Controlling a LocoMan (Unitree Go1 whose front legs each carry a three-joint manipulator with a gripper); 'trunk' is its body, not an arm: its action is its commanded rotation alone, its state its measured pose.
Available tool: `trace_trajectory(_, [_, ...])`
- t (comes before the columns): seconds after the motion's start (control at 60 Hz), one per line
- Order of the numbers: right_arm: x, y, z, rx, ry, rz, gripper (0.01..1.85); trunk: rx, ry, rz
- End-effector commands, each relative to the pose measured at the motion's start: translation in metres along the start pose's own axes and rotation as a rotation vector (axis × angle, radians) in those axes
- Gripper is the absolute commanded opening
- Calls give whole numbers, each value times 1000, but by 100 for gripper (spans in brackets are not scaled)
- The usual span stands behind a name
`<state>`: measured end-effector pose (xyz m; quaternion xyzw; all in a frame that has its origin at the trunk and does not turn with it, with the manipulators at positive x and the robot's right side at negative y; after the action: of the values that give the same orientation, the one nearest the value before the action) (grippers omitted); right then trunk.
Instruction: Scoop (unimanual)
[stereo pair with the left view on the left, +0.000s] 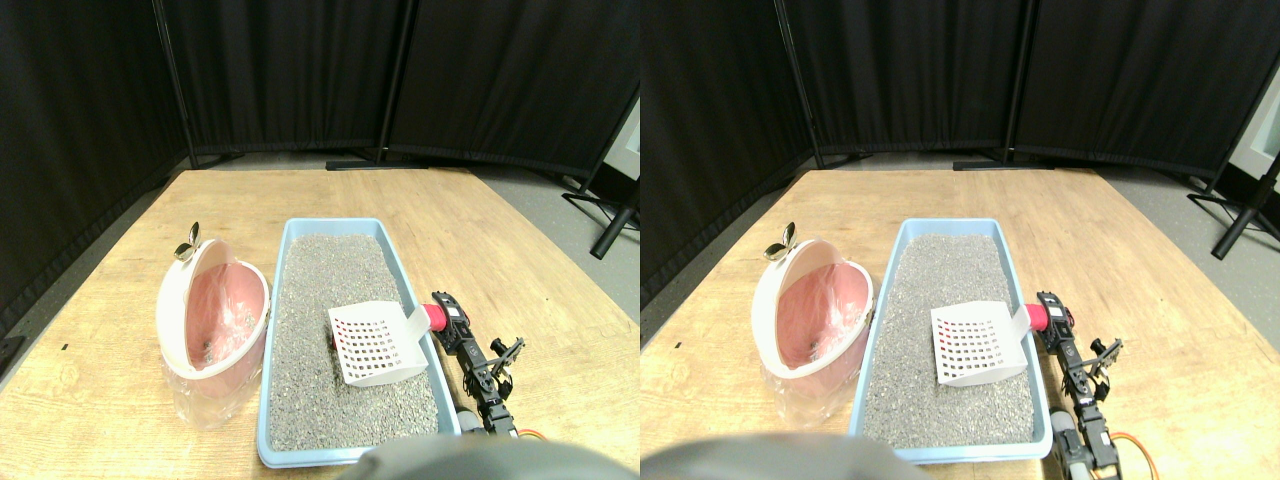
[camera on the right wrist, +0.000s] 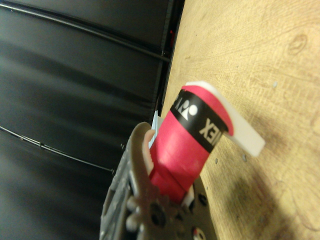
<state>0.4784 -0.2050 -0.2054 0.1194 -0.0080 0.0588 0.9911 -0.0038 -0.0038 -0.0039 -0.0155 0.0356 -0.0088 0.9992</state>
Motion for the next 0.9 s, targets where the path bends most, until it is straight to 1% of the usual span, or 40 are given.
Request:
trace_trajectory(0.017, [-2, -1, 10, -51, -35, 14, 5, -20, 22, 5])
trace_trajectory(0.033, [-2, -1, 11, -58, -40, 32, 5, -20, 22, 5])
trace_trajectory(0.083, [-3, -1, 14, -60, -29, 19, 5, -22, 21, 5])
trace_trajectory(0.117, [-4, 0, 16, -72, -41, 28, 5, -22, 24, 6])
trace_trajectory(0.2, [-6, 1, 21, -78, -57, 45, 5, -24, 23, 8])
trace_trajectory(0.333, [-7, 9, 34, -103, -113, 116, 5, -28, 23, 15])
trace_trajectory(0.367, [-8, 11, 37, -112, -119, 114, 5, -30, 24, 17])
trace_trajectory(0.417, [-7, 16, 45, -131, -152, 138, 5, -33, 24, 20])
trace_trajectory(0.45, [-6, 17, 47, -135, -155, 141, 5, -33, 24, 21])
trace_trajectory(0.467, [-6, 20, 53, -173, -171, 160, 5, -35, 24, 23])
trace_trajectory(0.5, [-5, 22, 58, -189, -192, 171, 5, -37, 24, 26])
trace_trajectory(0.55, [-4, 24, 64, -206, -190, 173, 5, -41, 24, 29])
trace_trajectory(0.617, [-2, 26, 74, -259, -217, 191, 5, -47, 22, 35])
trace_trajectory(0.633, [-2, 26, 78, -272, -207, 173, 5, -49, 22, 37])
trace_trajectory(0.667, [1, 26, 83, -283, -226, 195, 5, -51, 22, 39])
trace_trajectory(0.717, [2, 26, 87, -310, -211, 177, 5, -56, 21, 43])
trace_trajectory(0.783, [6, 25, 95, -324, -214, 204, 5, -64, 16, 53])
trace_trajectory(0.9, [12, 25, 105, -365, -229, 222, 5, -70, 18, 63])
